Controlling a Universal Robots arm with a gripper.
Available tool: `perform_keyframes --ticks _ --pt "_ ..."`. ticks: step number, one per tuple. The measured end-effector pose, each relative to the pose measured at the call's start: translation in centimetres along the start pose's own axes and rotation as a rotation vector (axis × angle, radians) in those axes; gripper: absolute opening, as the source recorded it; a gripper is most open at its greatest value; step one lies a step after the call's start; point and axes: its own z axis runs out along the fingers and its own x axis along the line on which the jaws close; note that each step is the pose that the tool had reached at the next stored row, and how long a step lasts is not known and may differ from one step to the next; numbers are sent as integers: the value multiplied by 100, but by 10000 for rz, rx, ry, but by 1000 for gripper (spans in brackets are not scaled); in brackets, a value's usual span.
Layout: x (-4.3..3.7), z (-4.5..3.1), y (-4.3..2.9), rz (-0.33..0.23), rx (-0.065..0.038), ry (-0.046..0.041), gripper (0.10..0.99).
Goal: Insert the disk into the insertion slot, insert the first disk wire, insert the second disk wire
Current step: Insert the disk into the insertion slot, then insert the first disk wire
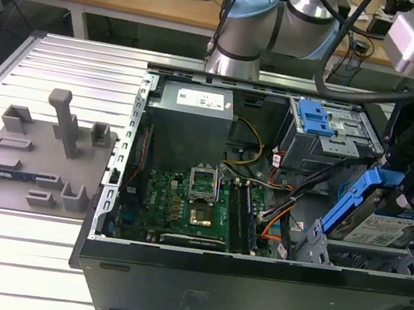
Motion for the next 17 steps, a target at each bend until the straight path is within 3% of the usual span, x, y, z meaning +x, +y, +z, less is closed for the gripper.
perform_keyframes --ticks 3,4,17 --pt "1 6 0 3 0 10 435" --pt "1 7 0 4 0 7 502" --pt "1 10 0 3 0 7 502"
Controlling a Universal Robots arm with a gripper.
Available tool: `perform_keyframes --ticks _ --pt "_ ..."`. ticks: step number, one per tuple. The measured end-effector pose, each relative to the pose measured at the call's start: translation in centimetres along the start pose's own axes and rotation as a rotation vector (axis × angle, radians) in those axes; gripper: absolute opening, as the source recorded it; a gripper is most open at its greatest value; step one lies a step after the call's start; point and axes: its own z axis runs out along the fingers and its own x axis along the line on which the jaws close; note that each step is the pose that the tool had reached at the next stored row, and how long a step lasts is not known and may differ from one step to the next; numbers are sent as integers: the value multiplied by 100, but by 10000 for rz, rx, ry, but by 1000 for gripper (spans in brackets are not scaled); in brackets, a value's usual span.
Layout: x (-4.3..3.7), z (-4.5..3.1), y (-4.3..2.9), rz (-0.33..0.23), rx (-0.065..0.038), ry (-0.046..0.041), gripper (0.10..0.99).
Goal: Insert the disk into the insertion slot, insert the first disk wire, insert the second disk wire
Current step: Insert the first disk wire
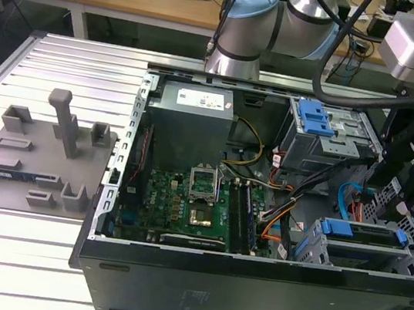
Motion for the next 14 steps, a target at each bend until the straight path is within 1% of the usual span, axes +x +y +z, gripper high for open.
perform_keyframes --ticks 5,6,8,9,10,11,12,13,14 --pt "-1 3 0 0 0 5 502" --pt "-5 3 0 -1 1 37 502" --pt "-53 2 2 -6 10 316 502" --pt "-81 2 2 -8 12 426 502" --pt "-128 4 4 -10 16 536 502" --pt "-165 4 6 -11 18 596 502" --pt "-237 5 8 -13 20 660 502" --pt "-383 10 12 -14 22 722 502" --pt "-510 21 17 -16 26 846 502"
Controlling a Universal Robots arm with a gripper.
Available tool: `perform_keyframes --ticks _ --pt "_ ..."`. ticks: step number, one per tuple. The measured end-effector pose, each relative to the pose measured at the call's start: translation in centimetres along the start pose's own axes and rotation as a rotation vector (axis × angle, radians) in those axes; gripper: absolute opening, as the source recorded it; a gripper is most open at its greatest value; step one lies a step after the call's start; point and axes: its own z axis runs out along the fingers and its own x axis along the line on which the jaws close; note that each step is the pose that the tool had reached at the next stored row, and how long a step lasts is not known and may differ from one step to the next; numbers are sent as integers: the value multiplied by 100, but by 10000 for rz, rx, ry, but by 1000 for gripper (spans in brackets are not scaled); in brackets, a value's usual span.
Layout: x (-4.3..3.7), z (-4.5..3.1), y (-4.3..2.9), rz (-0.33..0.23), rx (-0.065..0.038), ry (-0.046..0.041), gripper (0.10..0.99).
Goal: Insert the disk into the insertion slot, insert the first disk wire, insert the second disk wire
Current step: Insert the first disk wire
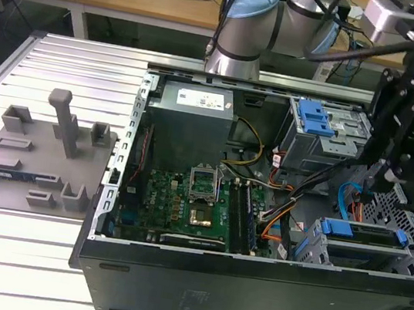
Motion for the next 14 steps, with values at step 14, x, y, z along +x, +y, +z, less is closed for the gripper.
perform_keyframes --ticks 14 --pt "-420 84 -145 148 38 2477 502"
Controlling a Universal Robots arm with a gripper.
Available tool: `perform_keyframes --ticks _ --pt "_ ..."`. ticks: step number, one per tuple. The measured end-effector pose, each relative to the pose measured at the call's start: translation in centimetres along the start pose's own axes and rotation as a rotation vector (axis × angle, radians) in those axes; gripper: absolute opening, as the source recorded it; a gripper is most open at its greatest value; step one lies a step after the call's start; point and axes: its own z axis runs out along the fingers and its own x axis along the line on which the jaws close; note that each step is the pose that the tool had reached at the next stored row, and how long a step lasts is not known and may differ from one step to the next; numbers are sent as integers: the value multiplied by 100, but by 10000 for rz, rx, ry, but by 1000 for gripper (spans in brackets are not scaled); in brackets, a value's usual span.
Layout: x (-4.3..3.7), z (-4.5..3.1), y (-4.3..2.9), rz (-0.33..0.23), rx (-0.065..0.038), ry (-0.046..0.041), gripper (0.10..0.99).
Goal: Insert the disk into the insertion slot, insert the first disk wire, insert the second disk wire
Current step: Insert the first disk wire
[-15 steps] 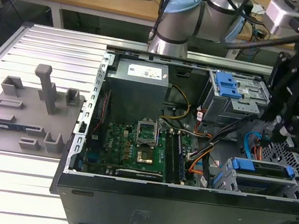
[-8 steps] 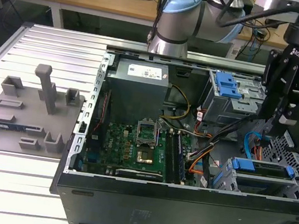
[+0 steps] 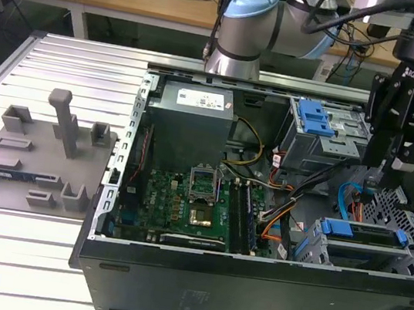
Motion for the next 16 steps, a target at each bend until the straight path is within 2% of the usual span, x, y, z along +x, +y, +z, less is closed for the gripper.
perform_keyframes --ticks 3,5,6,11,12,13,16 --pt "-41 71 -212 71 -23 2 502" --pt "-53 85 -257 118 -38 22 502" --pt "-57 89 -269 165 -51 65 502" --pt "-63 101 -288 408 -94 695 502" --pt "-65 104 -289 449 -94 917 502" --pt "-67 110 -289 549 -117 1000 502" --pt "-74 128 -288 862 -179 1015 502"
